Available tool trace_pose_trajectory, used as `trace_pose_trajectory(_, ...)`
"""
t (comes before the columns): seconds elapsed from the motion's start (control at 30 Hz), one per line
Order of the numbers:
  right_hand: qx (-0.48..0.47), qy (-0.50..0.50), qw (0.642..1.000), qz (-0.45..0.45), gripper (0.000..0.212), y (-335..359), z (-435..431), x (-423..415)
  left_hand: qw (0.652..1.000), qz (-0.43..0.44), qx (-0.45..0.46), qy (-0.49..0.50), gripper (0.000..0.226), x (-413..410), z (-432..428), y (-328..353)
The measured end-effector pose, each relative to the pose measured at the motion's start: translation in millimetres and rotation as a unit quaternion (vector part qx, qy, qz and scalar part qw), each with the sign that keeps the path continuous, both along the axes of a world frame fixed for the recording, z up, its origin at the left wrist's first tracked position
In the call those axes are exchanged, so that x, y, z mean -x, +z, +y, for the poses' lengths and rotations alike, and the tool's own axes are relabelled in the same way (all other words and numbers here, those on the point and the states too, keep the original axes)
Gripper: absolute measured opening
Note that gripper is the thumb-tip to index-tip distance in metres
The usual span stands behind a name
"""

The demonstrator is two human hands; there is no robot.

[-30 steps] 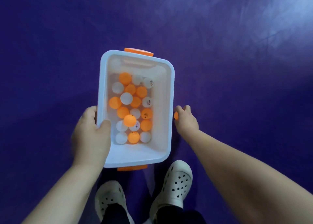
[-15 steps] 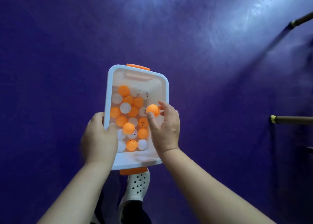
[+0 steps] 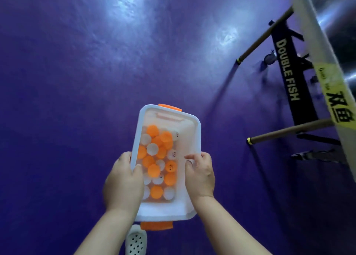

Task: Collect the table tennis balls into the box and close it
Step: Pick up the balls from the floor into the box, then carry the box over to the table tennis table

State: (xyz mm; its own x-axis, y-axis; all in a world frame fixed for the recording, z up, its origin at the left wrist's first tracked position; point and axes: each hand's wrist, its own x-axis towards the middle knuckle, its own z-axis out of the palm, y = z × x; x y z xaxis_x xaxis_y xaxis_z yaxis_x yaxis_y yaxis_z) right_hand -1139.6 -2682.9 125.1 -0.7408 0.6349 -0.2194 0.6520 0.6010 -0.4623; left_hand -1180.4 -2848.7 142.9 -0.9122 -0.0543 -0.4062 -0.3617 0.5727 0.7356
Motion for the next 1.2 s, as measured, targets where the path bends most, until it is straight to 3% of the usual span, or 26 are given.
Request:
trace_pose_trajectory(0.33, 0.033, -0.003, 0.999, 0.019, 0.022, 155.4, 53.2, -17.3, 0.995, 0.032, 0.025, -0.087, 0.007, 8.2, 43.7, 152.9)
trace_pose_trajectory(0.6, 0.000, -0.026, 0.999, 0.042, 0.059, 237.9, 46.8, -33.0, 0.989, 0.031, -0.025, -0.145, 0.014, 27.4, 50.8, 230.6)
trace_pose_trajectory(0.97, -0.002, -0.121, 0.991, 0.059, 0.065, 330.4, 14.2, -38.0, 0.958, 0.079, -0.067, -0.267, 0.016, 58.2, 35.0, 312.8)
trace_pose_trajectory(1.2, 0.015, -0.183, 0.978, 0.095, 0.070, 359.4, 33.5, -60.3, 0.940, 0.095, -0.071, -0.321, 0.014, 57.1, 72.8, 337.4)
